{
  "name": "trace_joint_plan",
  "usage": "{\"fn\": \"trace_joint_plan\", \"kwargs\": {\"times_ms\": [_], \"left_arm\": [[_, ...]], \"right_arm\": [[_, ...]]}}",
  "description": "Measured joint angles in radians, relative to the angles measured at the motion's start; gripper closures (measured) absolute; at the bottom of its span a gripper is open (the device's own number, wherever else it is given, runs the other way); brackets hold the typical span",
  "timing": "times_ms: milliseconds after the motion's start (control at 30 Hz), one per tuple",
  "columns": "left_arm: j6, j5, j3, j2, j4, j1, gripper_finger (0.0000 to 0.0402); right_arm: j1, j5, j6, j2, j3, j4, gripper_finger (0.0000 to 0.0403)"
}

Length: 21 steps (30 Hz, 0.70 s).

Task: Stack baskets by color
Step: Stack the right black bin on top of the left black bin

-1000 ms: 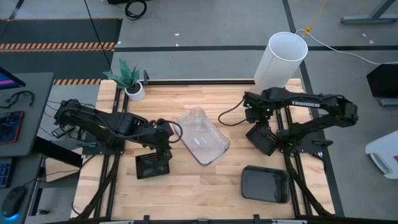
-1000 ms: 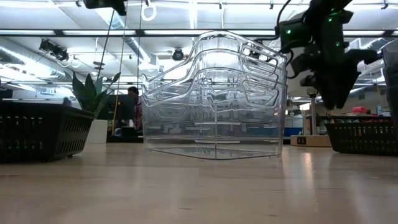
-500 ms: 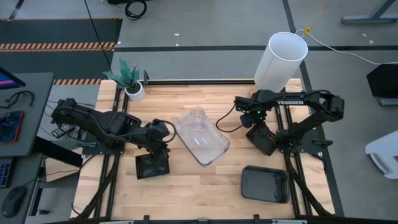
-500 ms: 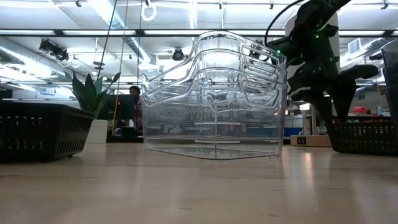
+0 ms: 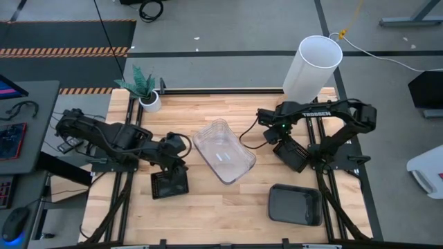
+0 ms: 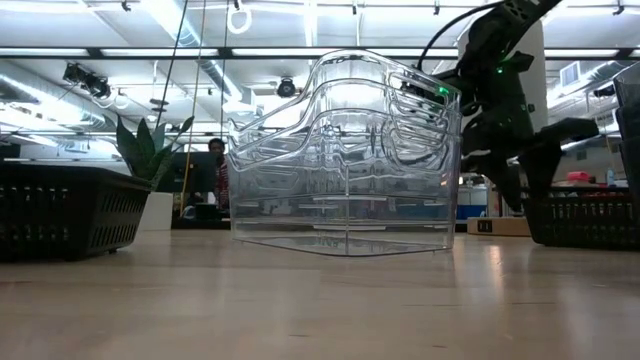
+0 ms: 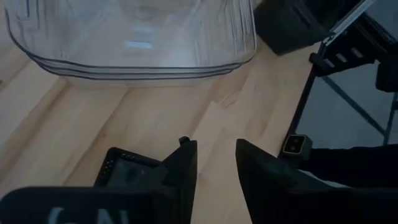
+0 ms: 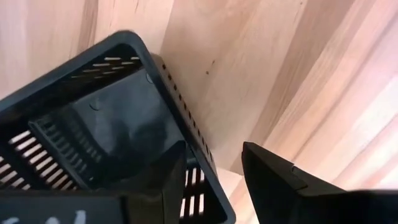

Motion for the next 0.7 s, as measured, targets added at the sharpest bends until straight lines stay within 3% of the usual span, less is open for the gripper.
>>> {"fn": "trace_joint_plan", "kwargs": {"times_ms": [400, 700], "left_arm": [[-0.052, 0.002, 0.000, -0.012, 0.022, -0.025, 0.0285], [-0.055, 0.002, 0.000, -0.012, 0.081, -0.025, 0.0285]], "right_arm": [[0.005, 0.007, 0.015, 0.044, 0.000, 0.064, 0.0259], [0.004, -0.001, 0.052, 0.065, 0.000, 0.083, 0.0384]]}}
